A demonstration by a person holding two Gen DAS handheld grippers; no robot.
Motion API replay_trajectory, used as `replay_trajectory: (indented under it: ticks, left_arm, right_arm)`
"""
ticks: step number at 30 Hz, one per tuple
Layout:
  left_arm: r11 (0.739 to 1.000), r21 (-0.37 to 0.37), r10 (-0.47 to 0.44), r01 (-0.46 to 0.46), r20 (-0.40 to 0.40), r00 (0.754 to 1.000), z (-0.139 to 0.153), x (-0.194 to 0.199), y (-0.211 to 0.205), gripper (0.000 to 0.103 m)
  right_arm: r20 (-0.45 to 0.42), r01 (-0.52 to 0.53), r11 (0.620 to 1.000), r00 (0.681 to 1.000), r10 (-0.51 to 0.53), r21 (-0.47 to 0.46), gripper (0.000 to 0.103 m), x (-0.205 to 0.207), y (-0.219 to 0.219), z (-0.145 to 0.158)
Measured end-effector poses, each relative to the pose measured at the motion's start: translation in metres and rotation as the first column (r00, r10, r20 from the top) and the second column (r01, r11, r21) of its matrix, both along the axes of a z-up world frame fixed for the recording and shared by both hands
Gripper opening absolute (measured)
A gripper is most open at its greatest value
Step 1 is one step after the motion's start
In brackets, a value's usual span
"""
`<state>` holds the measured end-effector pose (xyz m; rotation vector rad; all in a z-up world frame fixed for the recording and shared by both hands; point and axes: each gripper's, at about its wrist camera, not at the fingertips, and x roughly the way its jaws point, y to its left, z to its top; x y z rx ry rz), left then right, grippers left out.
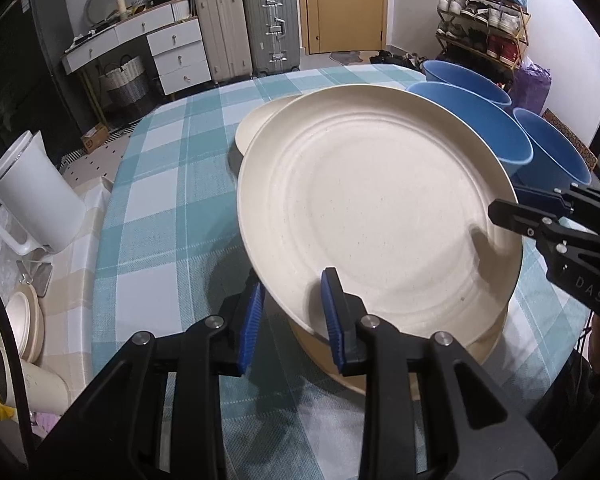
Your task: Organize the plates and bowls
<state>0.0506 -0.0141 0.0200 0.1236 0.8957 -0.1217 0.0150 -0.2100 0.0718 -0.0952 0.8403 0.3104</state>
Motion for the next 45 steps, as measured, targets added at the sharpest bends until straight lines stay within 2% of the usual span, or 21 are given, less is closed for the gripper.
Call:
replay_trajectory:
  ticks: [25,30,34,37,39,45]
  left_arm:
    - [0.995,0.093,-0.038,0.044,-0.066,0.997,-0.029,-0.013,-0.005,0.03]
    - [0.991,0.122,-0.05,0.06,-0.084,0.995,-0.036,-0.011,-0.011,0.03]
    - [0.985,0.136,-0.094,0.105,-0.088,0.992,-0.04,-0.012,-0.022,0.031]
    - [0.984,0.149,-0.085,0.1,-0.105,0.991,-0.047,-0.01,-0.023,0.031]
    - [0.982,0.153,-0.092,0.107,-0.103,0.99,-0.048,-0.009,-0.024,0.031]
    - [0.981,0.16,-0.09,0.106,-0.107,0.99,-0.049,-0.008,-0.025,0.04]
  right_arm:
    - [-0.032,-0.006,0.999,0.999,0.006,-0.031,0.026,-0.021,0.002,-0.021]
    - [-0.048,-0.003,1.0,0.999,0.002,-0.031,0.026,-0.019,0.0,-0.028]
    - [-0.051,-0.018,1.0,0.999,0.018,-0.008,0.026,-0.02,-0.001,-0.03]
    - [-0.03,-0.026,0.998,0.999,0.024,-0.056,0.026,-0.022,0.005,-0.032]
    - [-0.044,-0.028,0.998,0.999,0.026,-0.048,0.026,-0.021,0.003,-0.035]
    - [-0.052,0.002,0.999,0.999,-0.004,-0.044,0.027,-0.018,-0.005,-0.039]
